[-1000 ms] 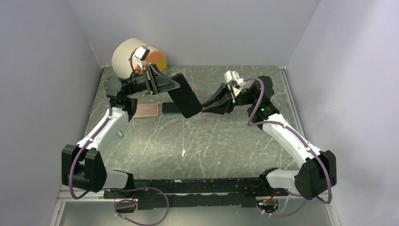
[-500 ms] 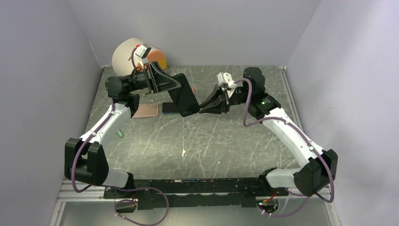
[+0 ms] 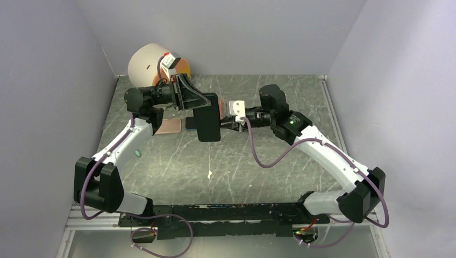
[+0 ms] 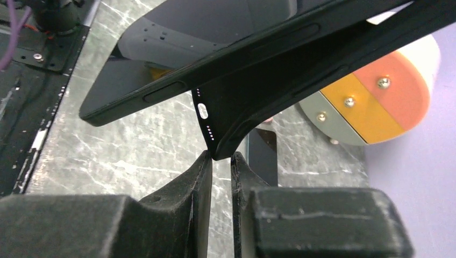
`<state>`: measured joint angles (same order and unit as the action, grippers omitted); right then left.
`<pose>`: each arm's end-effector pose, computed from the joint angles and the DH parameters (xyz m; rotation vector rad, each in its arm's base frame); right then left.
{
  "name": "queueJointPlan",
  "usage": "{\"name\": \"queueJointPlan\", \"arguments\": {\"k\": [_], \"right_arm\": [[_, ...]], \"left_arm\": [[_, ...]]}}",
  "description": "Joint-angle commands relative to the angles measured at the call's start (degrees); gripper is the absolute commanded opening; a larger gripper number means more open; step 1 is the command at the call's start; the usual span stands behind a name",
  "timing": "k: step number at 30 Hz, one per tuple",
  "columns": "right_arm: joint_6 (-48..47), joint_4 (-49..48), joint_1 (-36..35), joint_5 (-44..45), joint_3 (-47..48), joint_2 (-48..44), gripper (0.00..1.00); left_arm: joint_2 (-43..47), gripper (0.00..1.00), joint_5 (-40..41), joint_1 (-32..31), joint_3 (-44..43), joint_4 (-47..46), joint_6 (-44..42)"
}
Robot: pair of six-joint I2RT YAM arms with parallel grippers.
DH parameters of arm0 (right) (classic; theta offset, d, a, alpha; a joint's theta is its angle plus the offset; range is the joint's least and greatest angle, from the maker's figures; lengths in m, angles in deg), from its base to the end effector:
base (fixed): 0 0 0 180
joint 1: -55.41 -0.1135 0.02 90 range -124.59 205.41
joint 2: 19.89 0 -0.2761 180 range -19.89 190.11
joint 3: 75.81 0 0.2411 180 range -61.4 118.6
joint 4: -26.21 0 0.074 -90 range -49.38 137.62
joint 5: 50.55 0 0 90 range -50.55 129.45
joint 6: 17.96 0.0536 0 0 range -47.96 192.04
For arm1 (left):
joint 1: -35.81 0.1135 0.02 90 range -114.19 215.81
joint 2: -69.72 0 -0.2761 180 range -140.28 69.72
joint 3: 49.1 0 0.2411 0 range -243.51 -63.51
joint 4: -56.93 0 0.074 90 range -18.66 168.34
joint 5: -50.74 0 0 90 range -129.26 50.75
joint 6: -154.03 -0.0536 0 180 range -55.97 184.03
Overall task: Take the phone out of the phone case
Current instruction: Remove the phone case from the phone.
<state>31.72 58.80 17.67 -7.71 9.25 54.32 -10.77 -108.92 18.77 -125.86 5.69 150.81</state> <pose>0.2007 0.2051 0.3837 -1.5624 1.0734 0.7654 0.2506 -0.1294 0.4384 0.7048 1.4491 -1.9285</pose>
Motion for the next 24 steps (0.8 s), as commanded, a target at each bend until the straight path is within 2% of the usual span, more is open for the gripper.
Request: {"name": "queueJointPlan", "arguments": {"k": [1,3,6,11,14,20,24], "right_arm": [[-2.01,-10.15,0.25,9.54,0.68,-0.89,0.0],[0.95,-11.13,0.34,7.96,-0.1,-1.4,0.0],[8.34,-14.68,0.8,4.77,-2.76,-3.02,0.02],[23.16,-24.63,1.36,3.59,-9.76,-7.42,0.22],[32.79,-30.58,1.82,6.45,-13.87,-9.99,0.33],[48.04,-36.23,1.96,14.29,-19.85,-14.82,0.5],[55.37,-37.46,1.95,18.97,-22.82,-18.34,0.53]], "left_arm": [[2.4,0.03,0.52,-2.2,-1.65,-2.11,6.67],[3.37,0.03,0.61,-2.13,-1.41,-0.01,4.62],[6.18,0.03,2.59,-2.12,-0.32,9.21,-3.56],[13.15,0.03,11.26,-1.86,0.21,36.03,-23.65],[16.59,0.03,17.93,-1.79,0.79,45.95,-30.93],[21.6,0.03,31.48,-1.27,4.8,51.18,-32.41],[25.11,0.03,40.17,-0.91,8.39,51.49,-30.46]]}}
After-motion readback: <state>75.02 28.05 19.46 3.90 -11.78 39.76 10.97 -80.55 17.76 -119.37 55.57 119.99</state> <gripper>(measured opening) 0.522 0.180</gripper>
